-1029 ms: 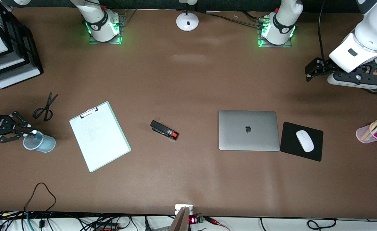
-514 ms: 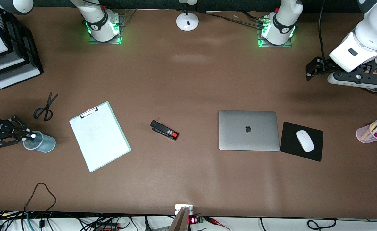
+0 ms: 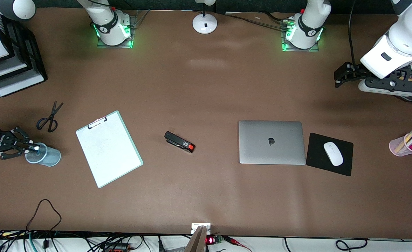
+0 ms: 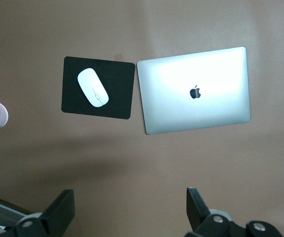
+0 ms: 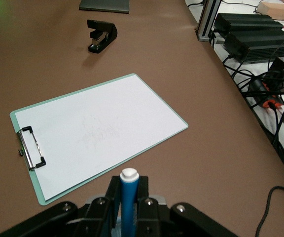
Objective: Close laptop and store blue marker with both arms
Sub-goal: 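Lower the blue marker into the light blue pen cup with the right gripper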
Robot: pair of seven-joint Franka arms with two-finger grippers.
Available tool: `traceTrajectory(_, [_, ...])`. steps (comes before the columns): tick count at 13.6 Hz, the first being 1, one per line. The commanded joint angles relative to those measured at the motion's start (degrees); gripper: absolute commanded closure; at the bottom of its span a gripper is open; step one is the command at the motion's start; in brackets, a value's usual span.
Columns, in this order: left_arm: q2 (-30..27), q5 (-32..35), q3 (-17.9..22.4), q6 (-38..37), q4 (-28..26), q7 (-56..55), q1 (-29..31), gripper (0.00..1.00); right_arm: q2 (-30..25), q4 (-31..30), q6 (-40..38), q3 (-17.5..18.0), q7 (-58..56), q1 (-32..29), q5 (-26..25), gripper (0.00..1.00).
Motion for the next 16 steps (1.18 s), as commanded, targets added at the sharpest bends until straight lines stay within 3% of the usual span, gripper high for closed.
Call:
traceTrajectory(1, [-0.2, 1.1, -0.1, -1.5, 1.1, -0.2, 0.2, 0.0, 2.6, 2.1, -1.1, 0.9, -0.5, -1.8, 1.2, 0.98])
traceTrajectory(16, [-0.2, 1.0, 0.0, -1.7, 1.0, 0.3, 0.6, 0.0, 6.1, 3.8, -0.9, 0.9, -0.6, -2.7, 4.2, 0.97])
